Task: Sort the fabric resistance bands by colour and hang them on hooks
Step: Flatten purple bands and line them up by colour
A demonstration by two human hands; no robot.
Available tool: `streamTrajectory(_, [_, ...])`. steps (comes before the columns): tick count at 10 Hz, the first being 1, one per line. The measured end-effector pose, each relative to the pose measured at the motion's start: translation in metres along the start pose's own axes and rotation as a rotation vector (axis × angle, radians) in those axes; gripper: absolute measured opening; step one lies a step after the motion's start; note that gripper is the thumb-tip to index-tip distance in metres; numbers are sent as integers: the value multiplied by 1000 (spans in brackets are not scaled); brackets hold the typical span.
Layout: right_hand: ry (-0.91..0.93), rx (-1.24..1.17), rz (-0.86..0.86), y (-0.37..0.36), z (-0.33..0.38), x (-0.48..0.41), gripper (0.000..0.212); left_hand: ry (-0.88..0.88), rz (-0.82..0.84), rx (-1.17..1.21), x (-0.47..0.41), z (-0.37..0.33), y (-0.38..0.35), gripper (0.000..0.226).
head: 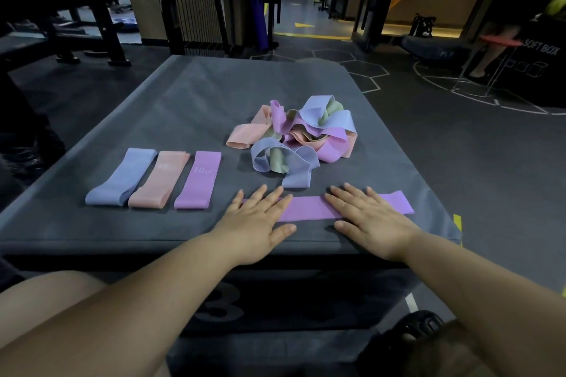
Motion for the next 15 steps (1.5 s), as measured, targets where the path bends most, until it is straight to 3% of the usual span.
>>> streamTrajectory(3, [-157,12,8,4,-38,26,120,3,9,-3,0,0,-1,63])
streamTrajectory(4, [-190,-4,21,2,-48,31,114,1,12,-7,0,0,-1,63])
streamTrajectory(8, [-238,-22,64,-2,-59,32,127,5,24,-8,-1,0,-1,63])
streamTrajectory(9, [-246,-16,89,0,-57,32,105,3,24,2,0,0,0,63])
streamTrajectory(10, [-281,3,100,9,-53,31,69,1,22,18,-1,0,0,63])
streamTrajectory(11, [-282,9,15,26,-48,26,59,-12,24,63,0,1,2,64])
streamTrajectory(12, [-213,2,-185,49,-31,17,43,-17,27,166,1,3,9,63])
streamTrajectory(13, [-71,-70,-320,67,-1,6,38,33,-70,194,3,13,29,58])
streamTrajectory(14, [21,-115,-313,70,24,-7,37,130,-174,143,7,31,42,46])
streamTrajectory(15, [91,-138,-279,67,44,-20,38,211,-178,90,9,41,40,38])
Point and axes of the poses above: each hand's wrist, its own x-axis away from the middle knuckle, its own y-axis out of the back of the hand, z = x × y, the point moved 10 cm from there along -x, towards the middle knuckle, and after that the axes turned 7 degrees about y, right-handed, at the moved point
